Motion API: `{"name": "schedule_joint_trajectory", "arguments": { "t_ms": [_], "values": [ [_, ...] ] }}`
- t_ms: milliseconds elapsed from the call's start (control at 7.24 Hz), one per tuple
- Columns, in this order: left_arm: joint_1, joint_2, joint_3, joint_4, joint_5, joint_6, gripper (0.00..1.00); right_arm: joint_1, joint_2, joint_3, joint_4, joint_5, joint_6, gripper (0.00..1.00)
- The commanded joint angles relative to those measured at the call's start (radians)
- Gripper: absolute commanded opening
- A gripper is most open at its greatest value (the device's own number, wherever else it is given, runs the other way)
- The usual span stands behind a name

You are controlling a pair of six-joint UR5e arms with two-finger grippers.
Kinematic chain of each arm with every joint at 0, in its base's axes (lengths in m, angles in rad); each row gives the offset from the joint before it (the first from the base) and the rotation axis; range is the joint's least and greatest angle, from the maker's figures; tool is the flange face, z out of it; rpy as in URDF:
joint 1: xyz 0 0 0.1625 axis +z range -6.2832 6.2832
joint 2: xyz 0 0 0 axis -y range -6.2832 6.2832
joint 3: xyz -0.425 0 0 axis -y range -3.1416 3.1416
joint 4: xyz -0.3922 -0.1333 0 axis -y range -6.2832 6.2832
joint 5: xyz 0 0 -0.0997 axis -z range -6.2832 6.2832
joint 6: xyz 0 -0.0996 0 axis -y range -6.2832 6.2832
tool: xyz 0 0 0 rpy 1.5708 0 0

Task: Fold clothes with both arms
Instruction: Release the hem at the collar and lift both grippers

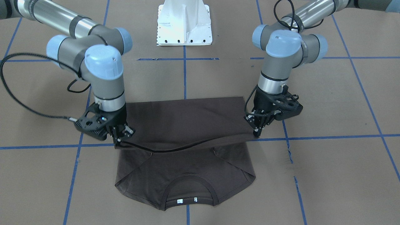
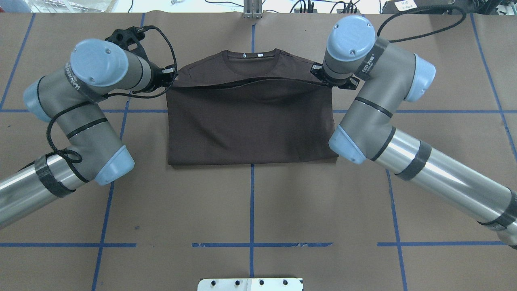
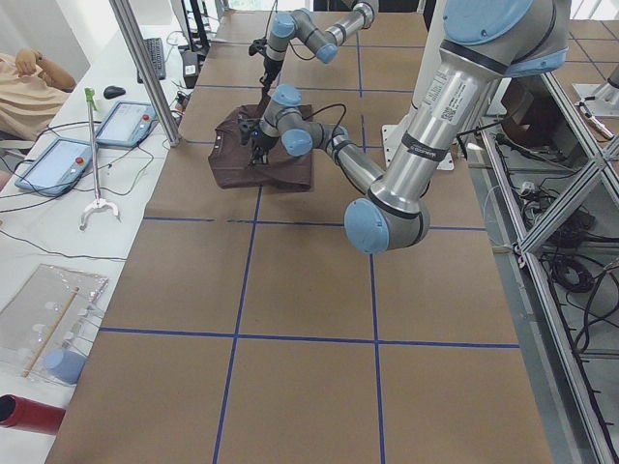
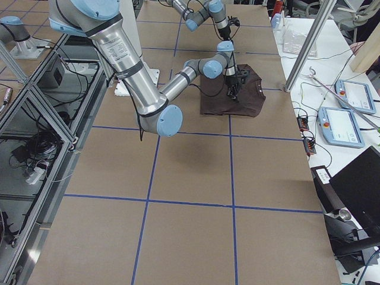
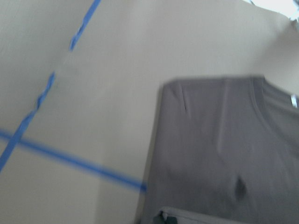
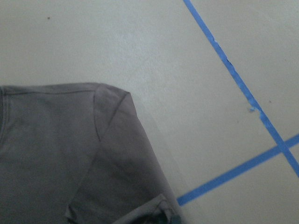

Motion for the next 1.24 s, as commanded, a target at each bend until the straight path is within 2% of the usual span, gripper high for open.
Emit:
{"name": "schedule_joint_trajectory", "arguments": {
  "t_ms": [0, 138, 276, 552, 691, 829, 967, 1105],
  "values": [
    [-0.021, -0.049, 0.083, -0.018, 0.003, 0.024, 0.00, 0.056, 0.087, -0.206, 0.099, 0.019, -0.047, 0.00],
    [-0.021, -0.055, 0.149, -0.088, 0.007, 0.032, 0.00, 0.062, 0.103, -0.260, 0.168, 0.019, -0.056, 0.00],
    [-0.021, -0.066, 0.180, -0.128, 0.007, 0.032, 0.00, 0.062, 0.144, -0.314, 0.170, 0.019, -0.067, 0.00],
    [-0.021, -0.095, 0.257, -0.166, 0.007, 0.030, 0.02, 0.065, 0.156, -0.330, 0.170, 0.019, -0.082, 0.00],
    [-0.021, -0.095, 0.268, -0.180, 0.007, 0.030, 0.13, 0.063, 0.156, -0.334, 0.172, 0.017, -0.083, 0.00],
    [-0.022, -0.089, 0.269, -0.223, 0.007, 0.027, 0.29, 0.057, 0.158, -0.334, 0.172, 0.013, -0.082, 0.25],
    [-0.027, -0.083, 0.269, -0.296, 0.003, 0.023, 0.38, 0.054, 0.158, -0.328, 0.172, 0.011, -0.074, 0.44],
    [-0.028, -0.081, 0.268, -0.309, 0.001, 0.020, 0.48, 0.054, 0.147, -0.293, 0.172, 0.019, -0.070, 0.47]
  ]
}}
